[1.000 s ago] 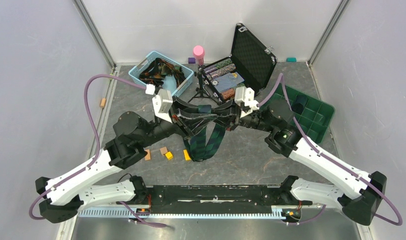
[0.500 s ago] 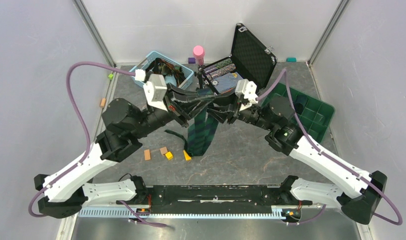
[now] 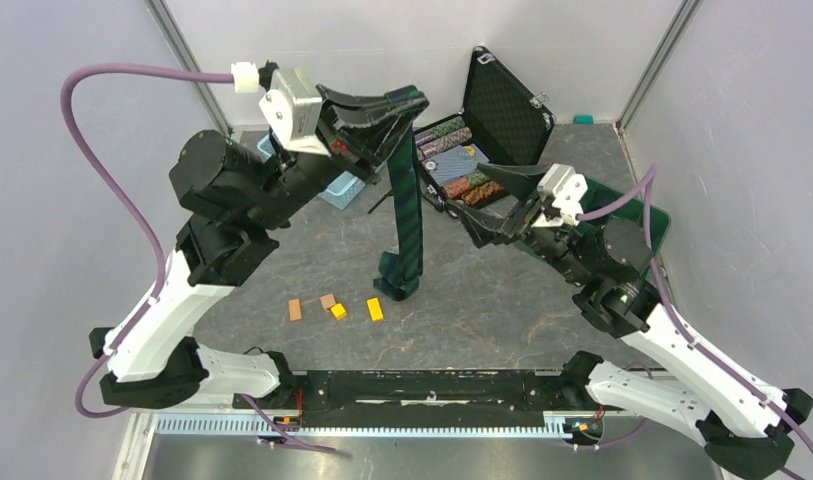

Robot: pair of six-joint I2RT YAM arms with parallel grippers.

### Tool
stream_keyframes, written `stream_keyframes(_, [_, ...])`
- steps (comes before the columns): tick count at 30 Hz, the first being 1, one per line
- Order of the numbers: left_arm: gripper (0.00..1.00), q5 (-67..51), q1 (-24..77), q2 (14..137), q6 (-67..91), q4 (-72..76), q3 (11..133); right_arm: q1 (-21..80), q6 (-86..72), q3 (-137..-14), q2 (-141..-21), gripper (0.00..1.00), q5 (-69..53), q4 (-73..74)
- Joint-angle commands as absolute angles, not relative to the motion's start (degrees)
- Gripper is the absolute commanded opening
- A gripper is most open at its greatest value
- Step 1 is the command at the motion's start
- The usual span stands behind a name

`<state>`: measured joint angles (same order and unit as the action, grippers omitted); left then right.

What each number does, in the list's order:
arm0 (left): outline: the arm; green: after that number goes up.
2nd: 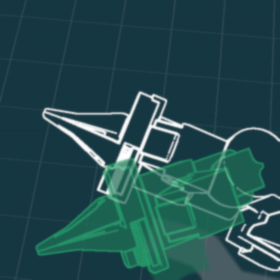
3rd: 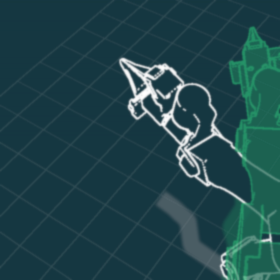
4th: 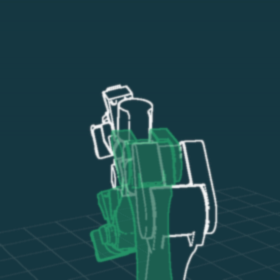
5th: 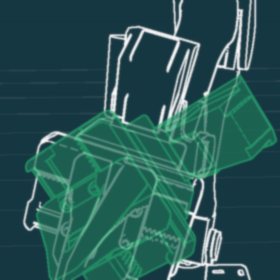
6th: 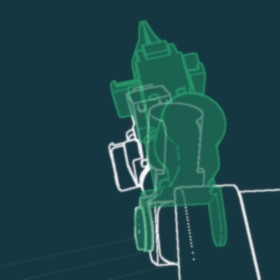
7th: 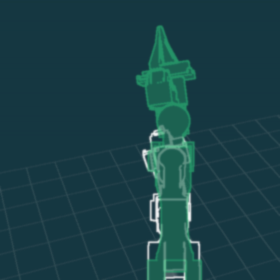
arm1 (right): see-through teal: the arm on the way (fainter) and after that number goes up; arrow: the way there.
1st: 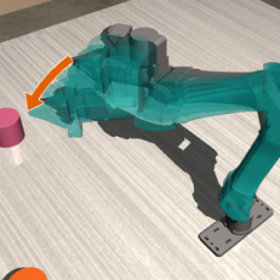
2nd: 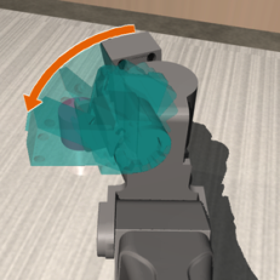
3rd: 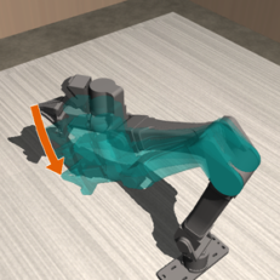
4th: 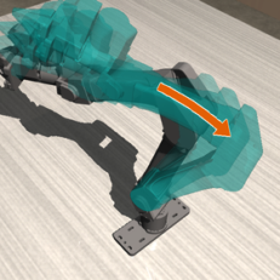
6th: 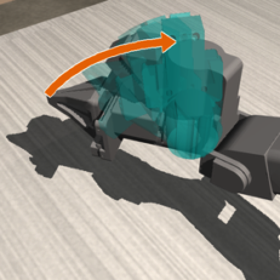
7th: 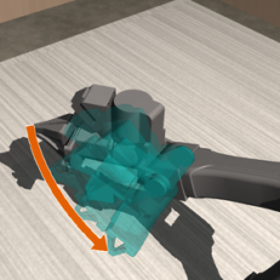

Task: Roll the ties
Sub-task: Flatten out the tie at the center of the board.

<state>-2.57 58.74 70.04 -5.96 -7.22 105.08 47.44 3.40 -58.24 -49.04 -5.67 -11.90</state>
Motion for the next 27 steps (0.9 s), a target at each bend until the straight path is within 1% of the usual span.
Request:
stream_keyframes(1, [0.02, -3.3, 56.8, 74.08, -11.27, -10.66, 113.52, 47.33, 5.25, -52.78, -47.03, 0.79, -3.66, -7.81])
stream_keyframes(8, [0.02, -8.92, 50.71, 80.53, -8.49, -15.36, 126.47, 47.29, 7.59, -49.17, -46.6, 0.85, -11.38, -3.88])
stream_keyframes(11, [0.02, -9.27, 47.86, 84.15, -6.53, -17.75, 133.66, 47.28, 8.38, -47.72, -47.53, 0.87, -13.45, -3.87])
stream_keyframes(14, [0.02, -9.57, 45.07, 86.83, -4.32, -17.25, 138.07, 47.33, 8.7, -46.49, -49.04, 0.88, -14.74, -4.35])
stream_keyframes(17, [0.02, -9.52, 43.59, 88.15, -2.91, -14.87, 140.05, 47.27, 8.51, -45.16, -49.91, 0.89, -14.57, -5.75])
stream_keyframes(22, [0.02, -6.62, 41.97, 88.46, 0.73, -9.09, 139.98, 47.29, 9.08, -44.9, -50.01, 0.89, -14.5, -7.01])
stream_keyframes(27, [0.02, -5.08, 39.51, 89.16, 6.85, -7.87, 140.06, 47.33, 10.09, -44.31, -48.87, 0.89, -13.9, -8.81])
